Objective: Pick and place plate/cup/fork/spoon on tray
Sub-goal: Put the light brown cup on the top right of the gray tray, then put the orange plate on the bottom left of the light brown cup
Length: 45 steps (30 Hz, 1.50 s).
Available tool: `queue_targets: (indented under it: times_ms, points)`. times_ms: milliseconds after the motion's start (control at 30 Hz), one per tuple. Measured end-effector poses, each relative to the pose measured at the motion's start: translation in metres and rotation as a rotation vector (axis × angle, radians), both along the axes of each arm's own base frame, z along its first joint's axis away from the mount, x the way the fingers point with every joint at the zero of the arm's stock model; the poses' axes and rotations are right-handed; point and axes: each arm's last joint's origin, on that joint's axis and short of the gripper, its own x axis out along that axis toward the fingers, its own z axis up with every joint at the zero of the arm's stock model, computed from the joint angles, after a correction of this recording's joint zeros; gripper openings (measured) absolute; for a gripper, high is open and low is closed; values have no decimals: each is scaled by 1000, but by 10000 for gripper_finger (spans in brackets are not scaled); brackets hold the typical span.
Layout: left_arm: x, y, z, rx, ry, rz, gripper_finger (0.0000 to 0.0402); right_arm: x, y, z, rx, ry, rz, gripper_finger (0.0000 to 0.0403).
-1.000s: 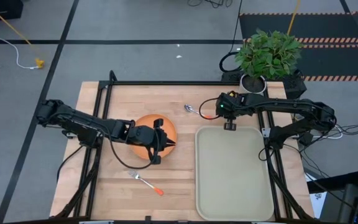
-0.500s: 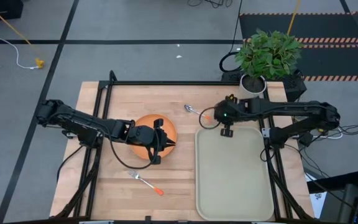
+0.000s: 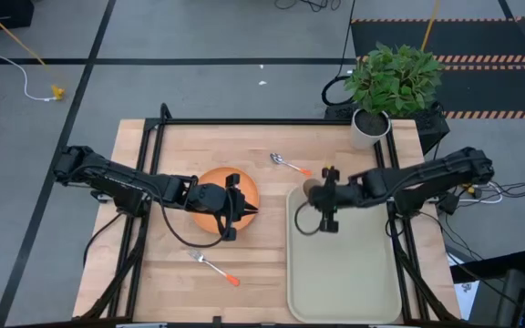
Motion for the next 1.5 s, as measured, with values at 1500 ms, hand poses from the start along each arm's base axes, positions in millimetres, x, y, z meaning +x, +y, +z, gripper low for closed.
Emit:
queue_targets:
  times_ms: [1500]
  points:
    - [-6, -27, 1, -78, -12, 13, 33, 33, -4, -31, -30, 27, -42, 126]
